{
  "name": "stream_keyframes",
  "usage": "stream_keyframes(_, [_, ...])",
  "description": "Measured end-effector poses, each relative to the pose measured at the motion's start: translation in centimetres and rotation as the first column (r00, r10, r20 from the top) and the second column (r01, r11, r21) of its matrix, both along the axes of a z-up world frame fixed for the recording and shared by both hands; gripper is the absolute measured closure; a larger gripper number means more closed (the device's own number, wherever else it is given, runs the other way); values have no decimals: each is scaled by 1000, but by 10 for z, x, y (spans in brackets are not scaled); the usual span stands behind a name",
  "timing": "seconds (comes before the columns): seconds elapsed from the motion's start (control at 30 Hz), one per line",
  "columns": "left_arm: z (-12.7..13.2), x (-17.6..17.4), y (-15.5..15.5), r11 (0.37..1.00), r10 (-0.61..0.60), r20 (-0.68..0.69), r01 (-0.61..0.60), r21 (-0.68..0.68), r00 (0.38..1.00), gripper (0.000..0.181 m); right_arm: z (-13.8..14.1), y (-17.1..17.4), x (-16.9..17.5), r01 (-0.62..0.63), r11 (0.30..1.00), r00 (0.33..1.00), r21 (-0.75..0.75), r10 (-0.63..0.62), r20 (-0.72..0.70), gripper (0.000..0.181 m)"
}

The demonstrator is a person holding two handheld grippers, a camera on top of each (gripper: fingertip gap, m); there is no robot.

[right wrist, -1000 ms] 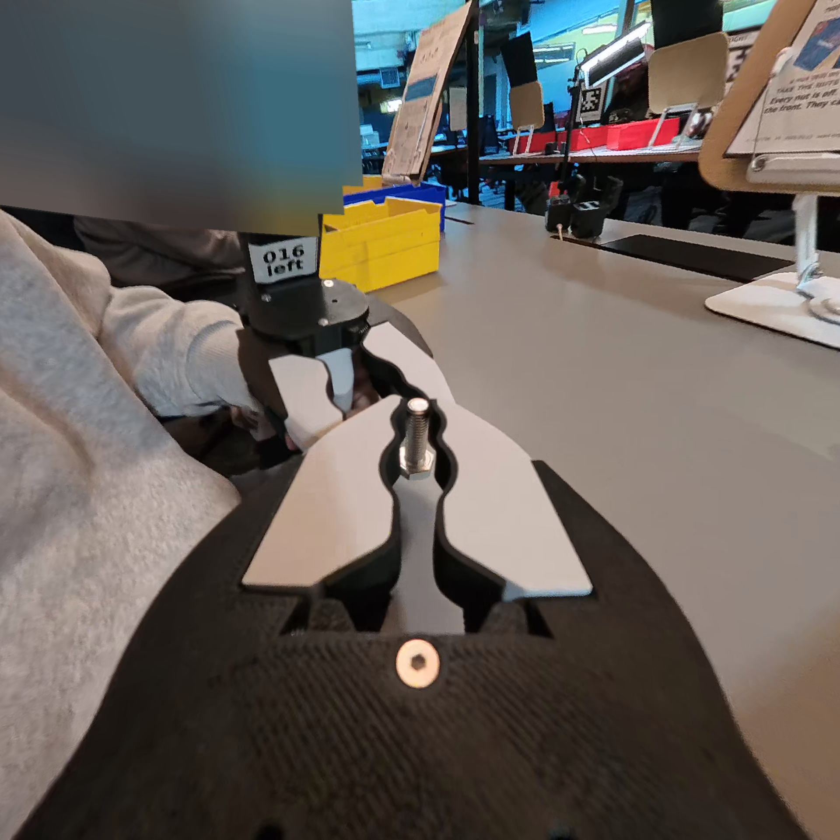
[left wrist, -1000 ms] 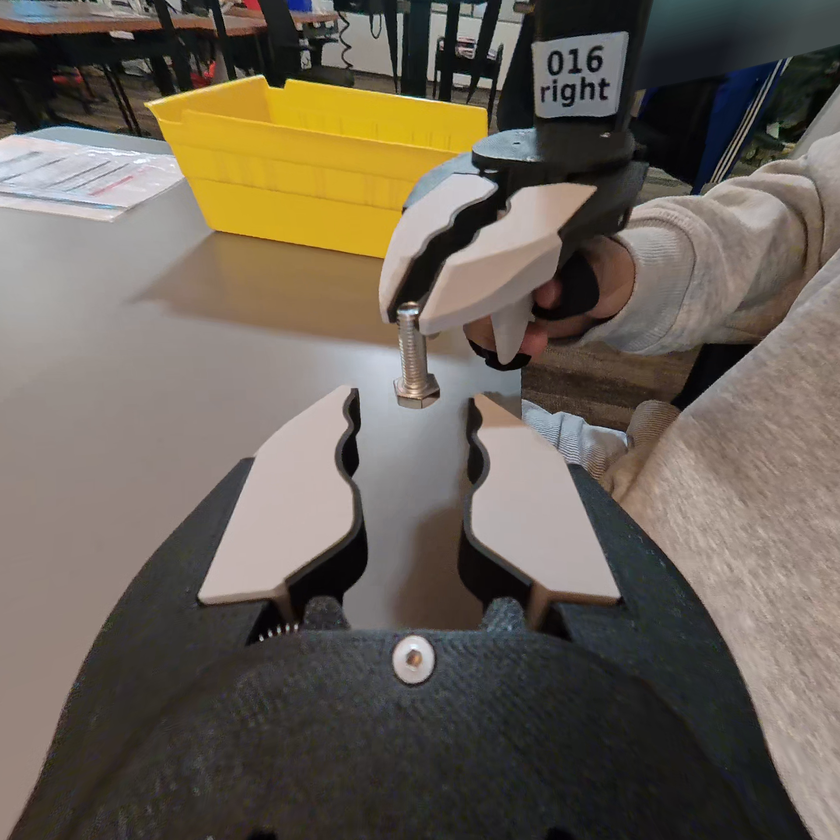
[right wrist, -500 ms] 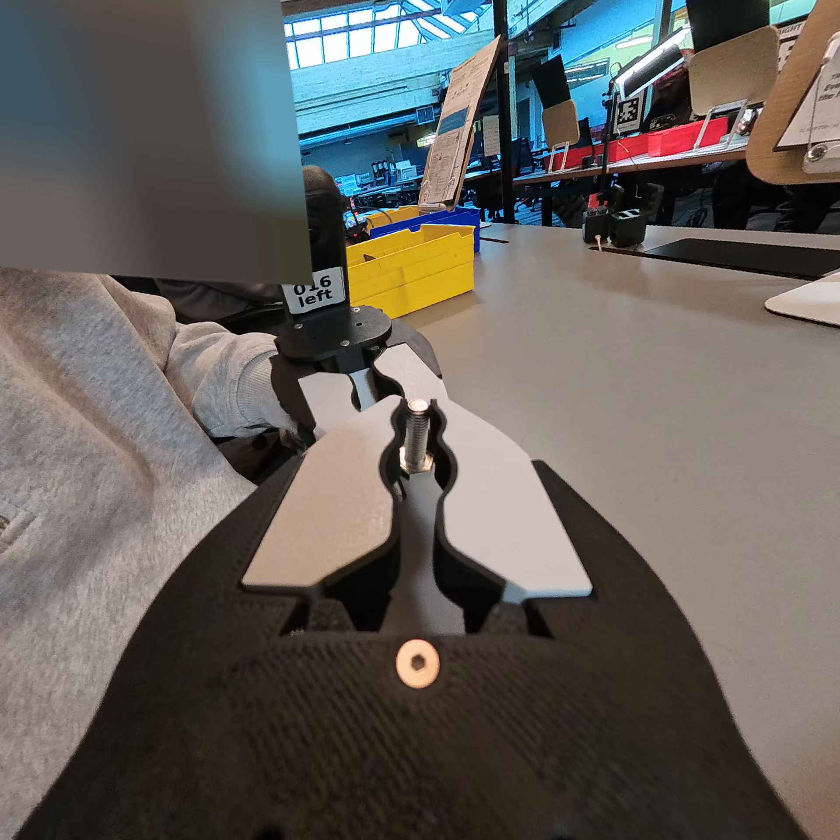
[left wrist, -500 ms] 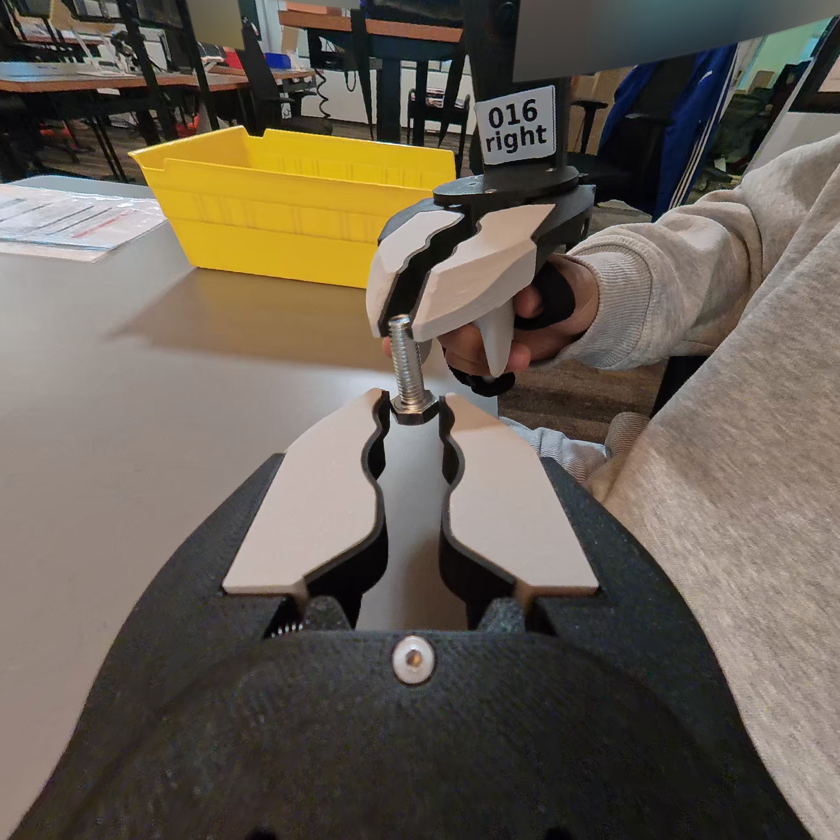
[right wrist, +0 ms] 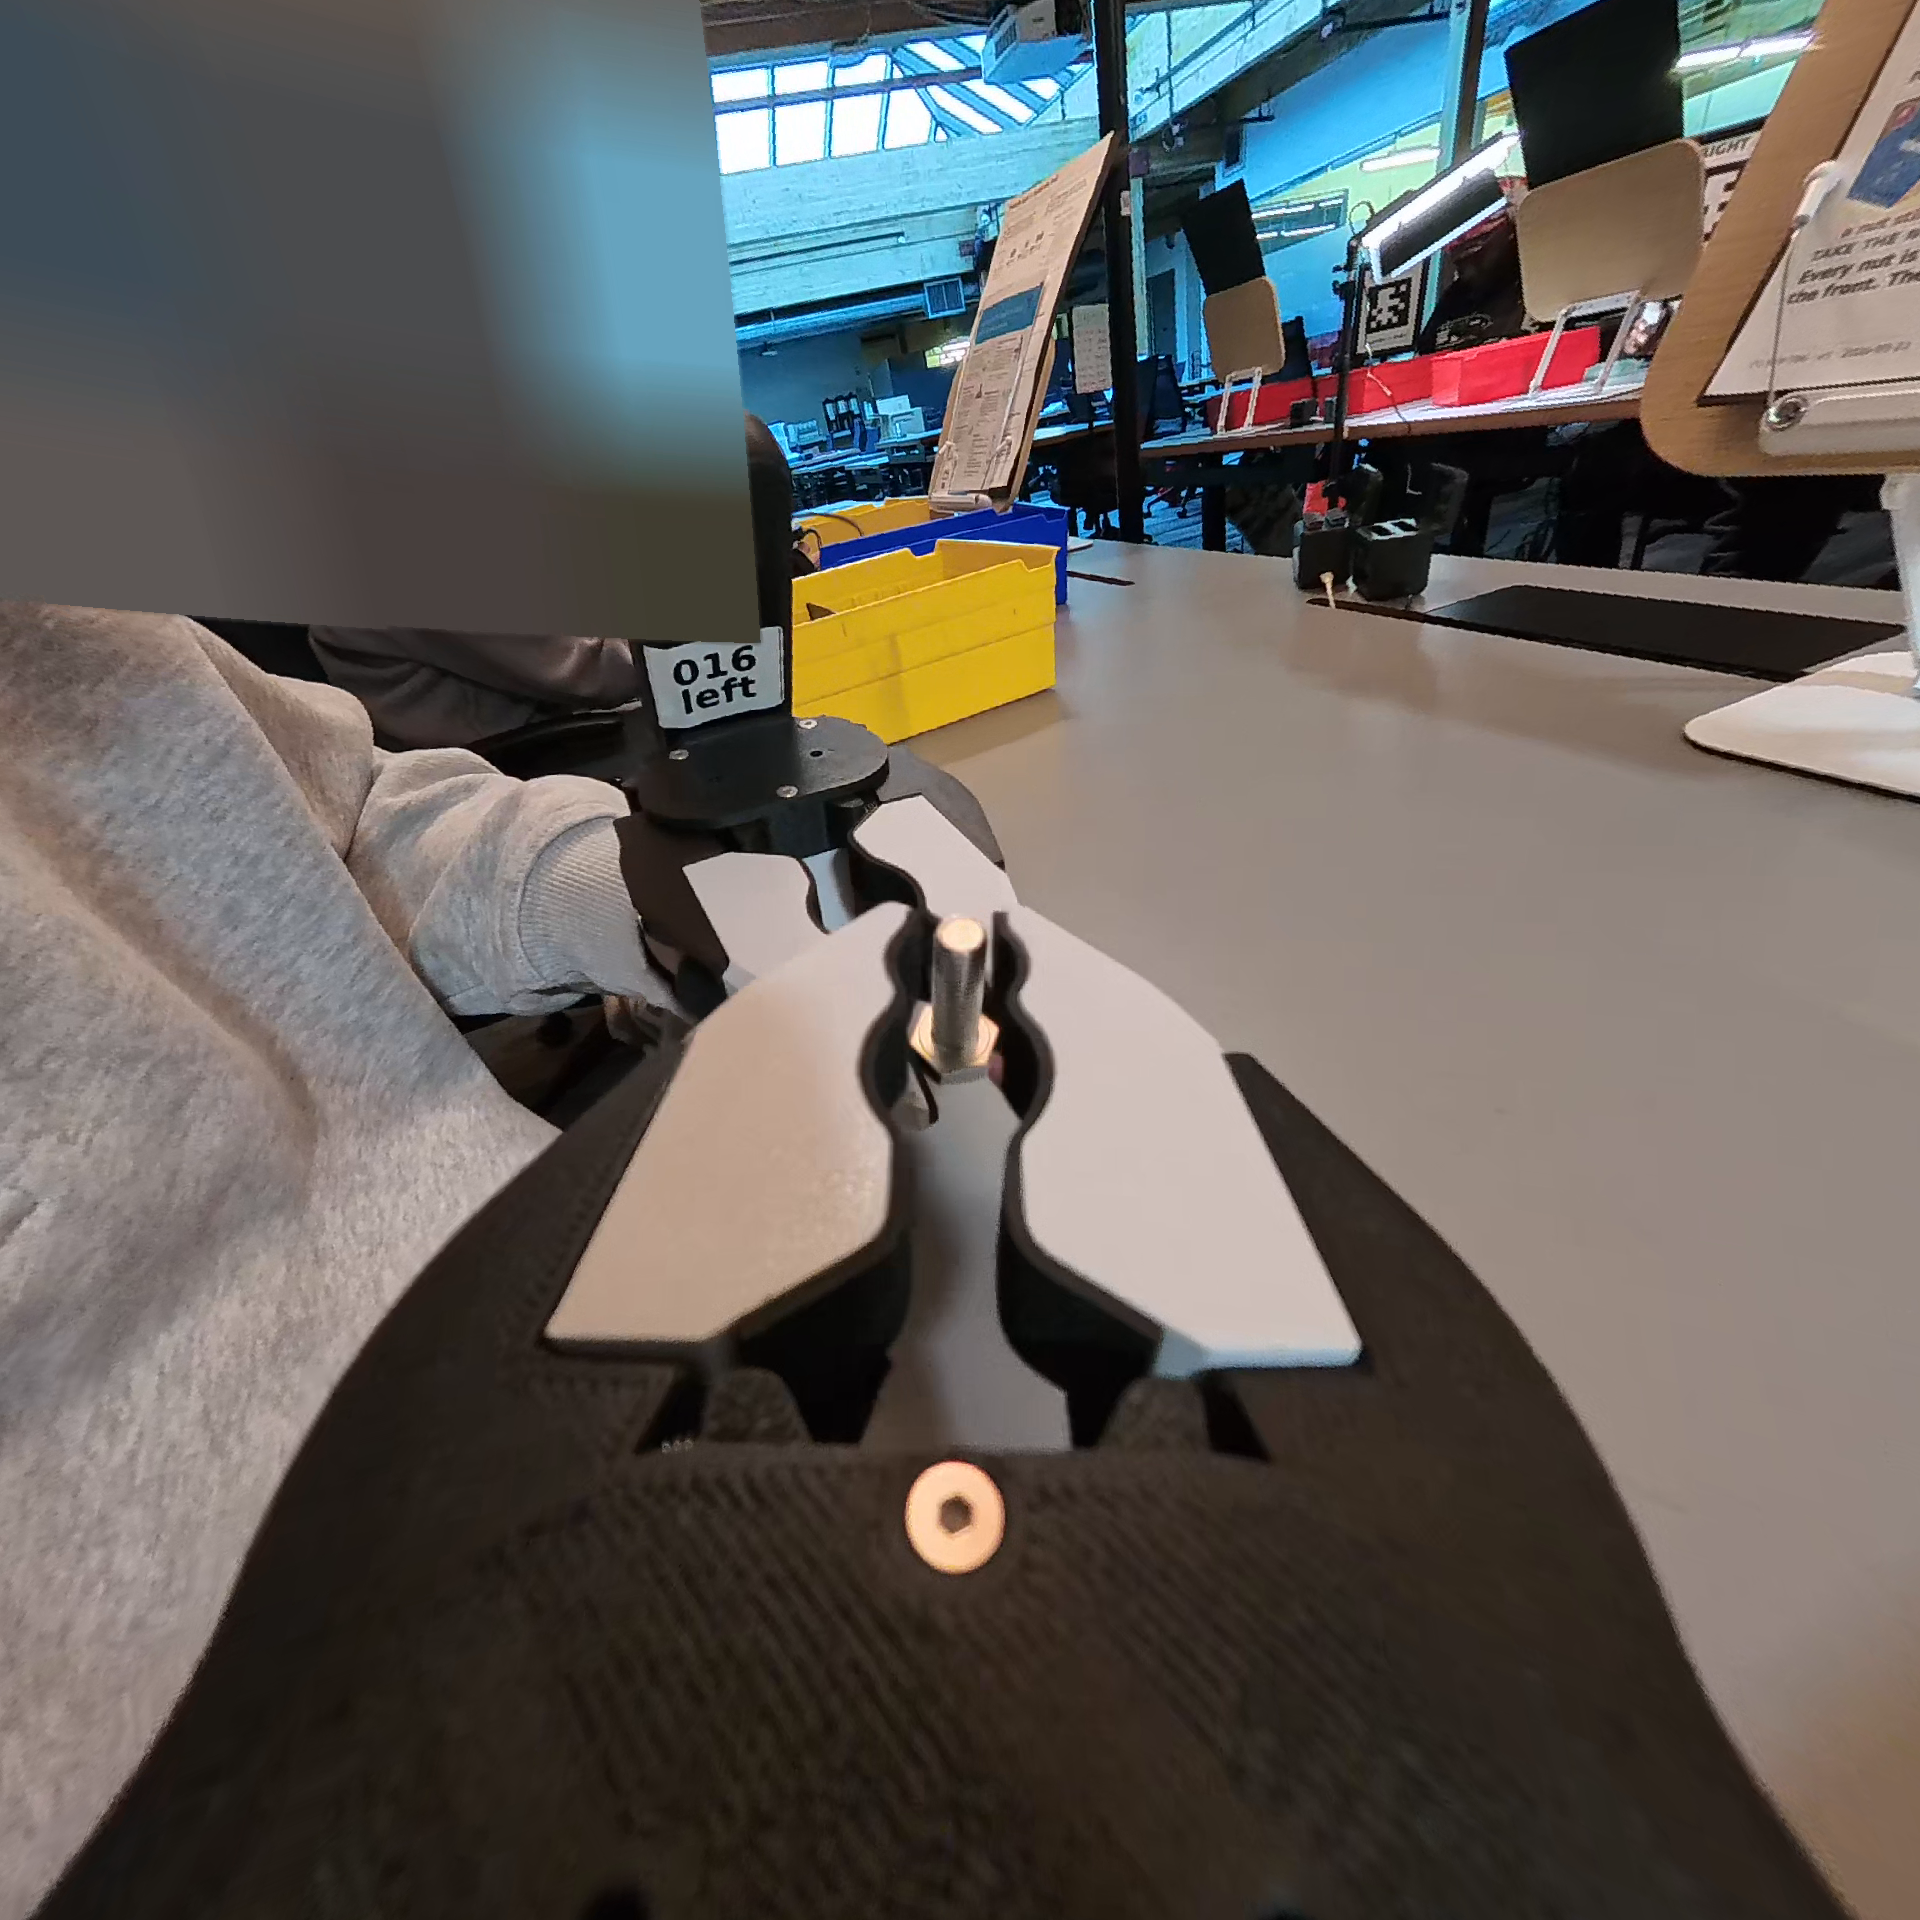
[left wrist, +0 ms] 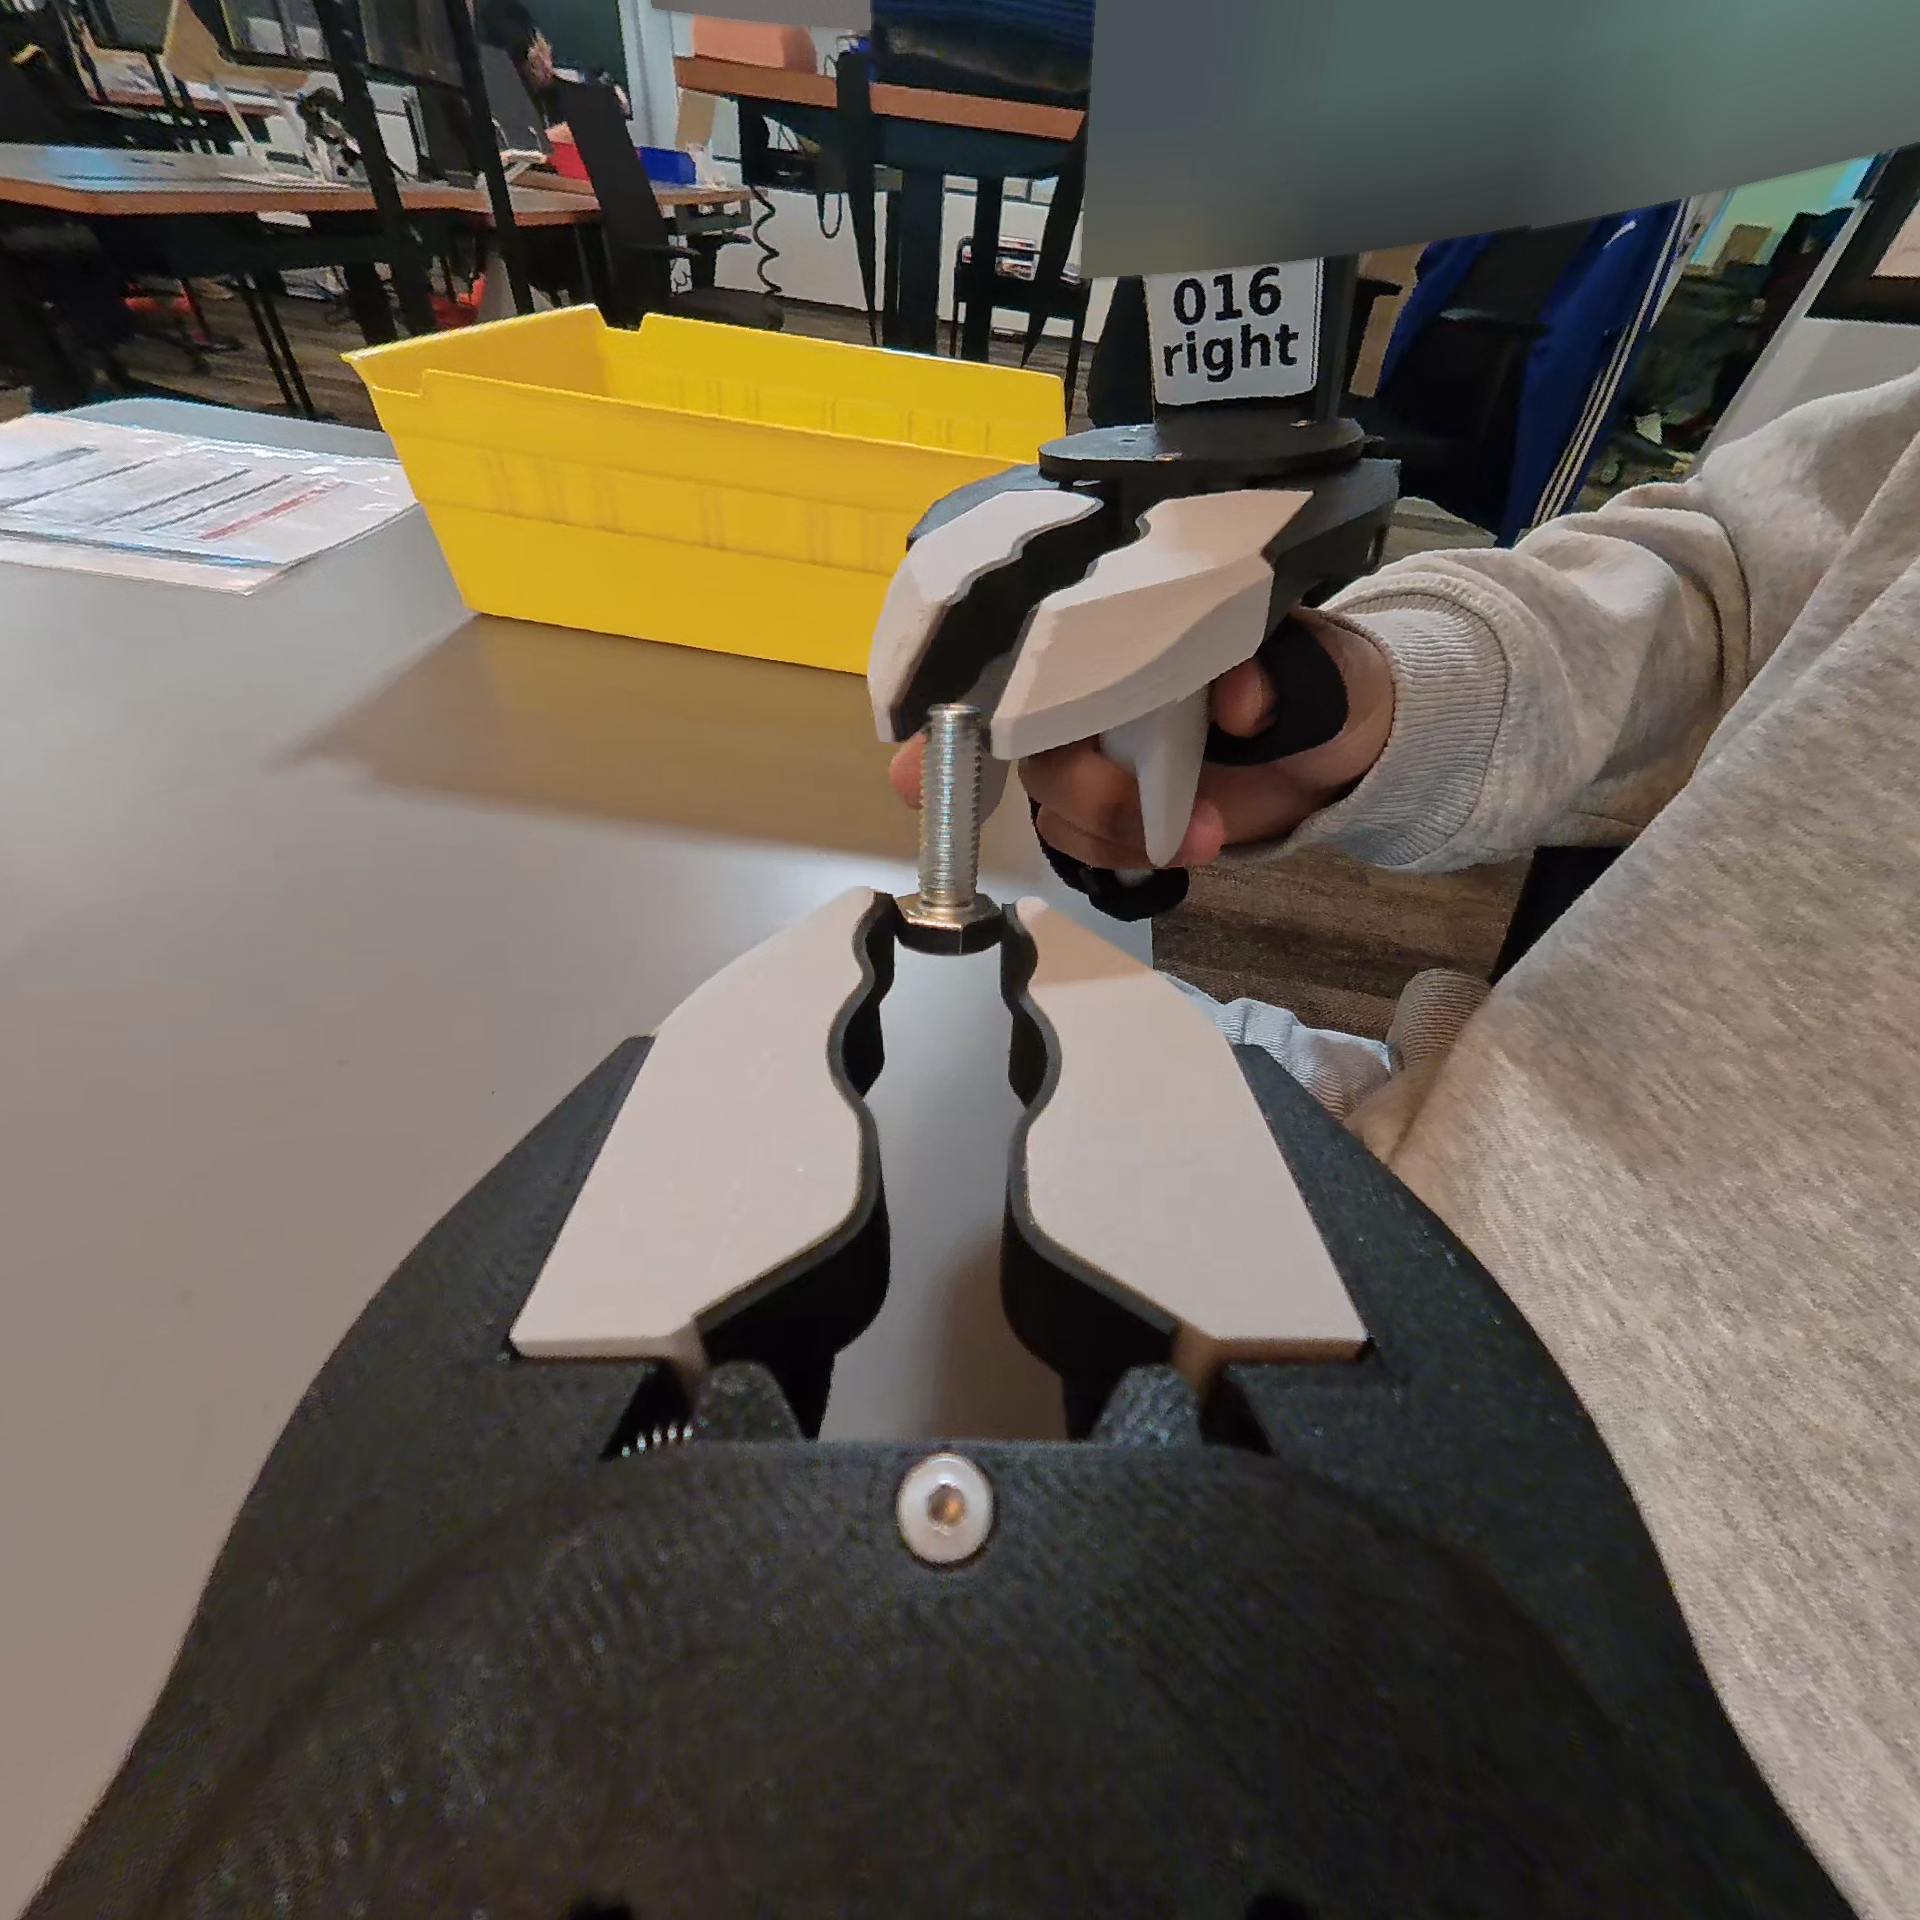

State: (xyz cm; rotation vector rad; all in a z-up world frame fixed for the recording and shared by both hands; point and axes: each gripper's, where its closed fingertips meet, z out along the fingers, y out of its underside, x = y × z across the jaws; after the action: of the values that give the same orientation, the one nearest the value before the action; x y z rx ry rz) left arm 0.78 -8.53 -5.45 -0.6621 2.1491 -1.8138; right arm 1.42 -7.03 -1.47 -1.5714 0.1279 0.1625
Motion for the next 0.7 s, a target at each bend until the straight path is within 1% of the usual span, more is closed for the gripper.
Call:
stream_keyframes(0.07, [0, 0, 0, 1000, -4, -4, 4, -7, 1000, 161, 2, 0, 2, 10, 1000, 1000, 15, -10, -4, 159])
stream_keyframes(0.1, [1, 0, 0, 1000, -6, -6, 6, -12, 1000, 161, 2, 0, 2, 11, 1000, 1000, 19, -11, -7, 157])
stream_keyframes(0.33, [8, -1, 2, 997, -15, -24, 13, -81, 1000, 161, -1, 1, 0, -17, 1000, 1000, 9, 17, -16, 156])
stream_keyframes(0.43, [12, -3, 2, 992, -41, -39, 36, -124, 998, 161, -3, 2, -4, -31, 1000, 1000, -7, 31, -5, 158])
stream_keyframes(0.5, [14, -6, 0, 988, -63, -43, 56, -146, 997, 161, -4, 3, -6, -37, 999, 999, -11, 37, 10, 163])
stream_keyframes(0.57, [14, -8, -1, 986, -80, -46, 72, -150, 996, 161, -3, 2, -8, -41, 999, 999, -9, 42, 28, 170])
stream_keyframes(0.7, [12, -8, -2, 988, -80, -51, 72, -137, 995, 162, -4, 2, -9, -47, 999, 998, -25, 48, 40, 171])
